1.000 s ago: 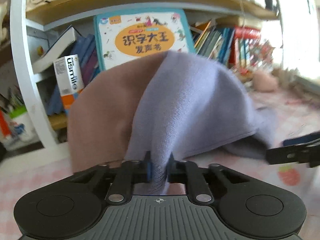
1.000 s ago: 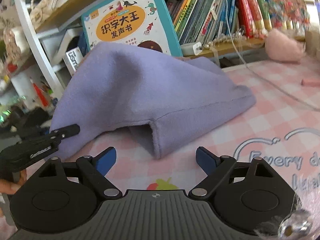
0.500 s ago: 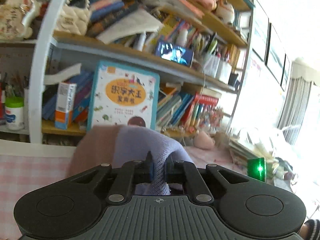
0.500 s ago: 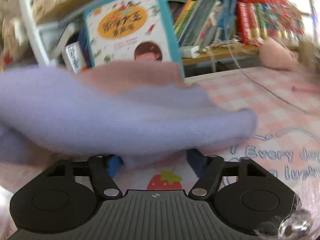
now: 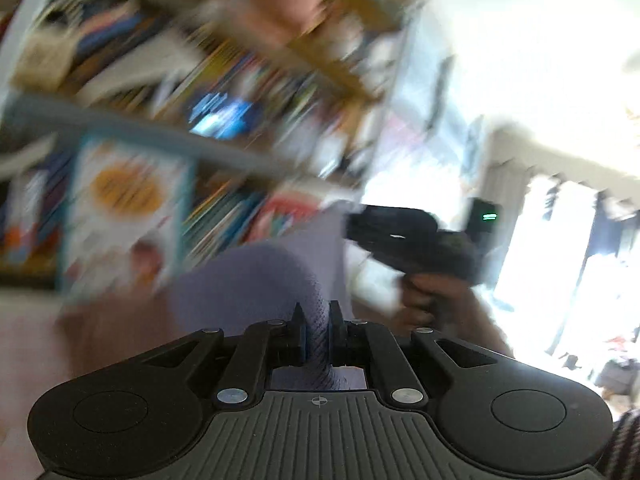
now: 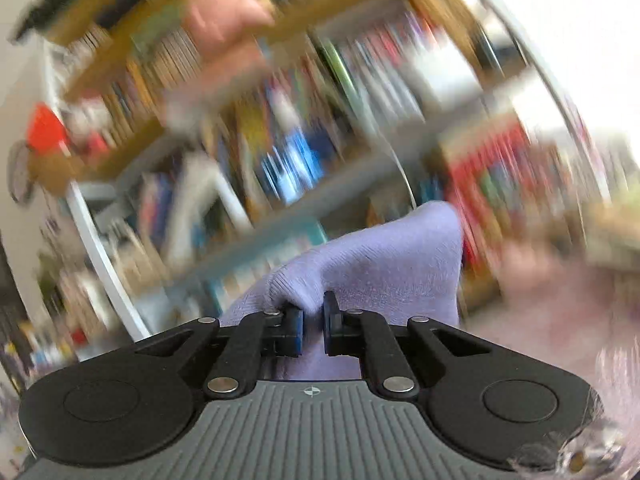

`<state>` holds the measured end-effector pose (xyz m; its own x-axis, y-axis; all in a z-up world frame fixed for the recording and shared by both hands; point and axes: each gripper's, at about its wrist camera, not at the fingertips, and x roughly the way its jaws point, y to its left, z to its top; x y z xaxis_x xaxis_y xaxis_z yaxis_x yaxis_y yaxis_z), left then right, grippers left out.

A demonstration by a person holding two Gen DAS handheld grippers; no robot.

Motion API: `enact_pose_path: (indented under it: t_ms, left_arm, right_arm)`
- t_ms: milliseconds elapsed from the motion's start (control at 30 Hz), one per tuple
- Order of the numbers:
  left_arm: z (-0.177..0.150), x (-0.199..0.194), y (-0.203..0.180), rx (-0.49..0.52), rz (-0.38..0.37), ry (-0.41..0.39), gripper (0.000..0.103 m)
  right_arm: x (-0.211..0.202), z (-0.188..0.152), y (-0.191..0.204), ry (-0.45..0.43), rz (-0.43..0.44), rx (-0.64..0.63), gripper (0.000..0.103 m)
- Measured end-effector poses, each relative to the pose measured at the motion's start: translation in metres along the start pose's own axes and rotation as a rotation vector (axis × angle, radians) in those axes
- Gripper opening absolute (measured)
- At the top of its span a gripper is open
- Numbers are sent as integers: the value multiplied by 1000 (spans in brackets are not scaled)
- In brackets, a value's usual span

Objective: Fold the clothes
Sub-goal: 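Lift the sweater with both grippers and shake it open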

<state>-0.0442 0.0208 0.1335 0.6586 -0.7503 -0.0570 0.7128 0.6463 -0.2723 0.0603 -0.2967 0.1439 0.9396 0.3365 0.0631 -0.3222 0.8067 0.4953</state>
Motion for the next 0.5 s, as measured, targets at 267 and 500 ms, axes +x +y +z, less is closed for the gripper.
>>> enact_pose_path:
  t_ms: [267,500]
  left_arm:
    - [25,-39,-27,9,-281,-208,9]
    - [-41,-42,25,-138,11,94,13]
  right_arm:
    - [-9,80,98,-211,318,-178,9]
    - [88,-58,97,297,191,-279,9]
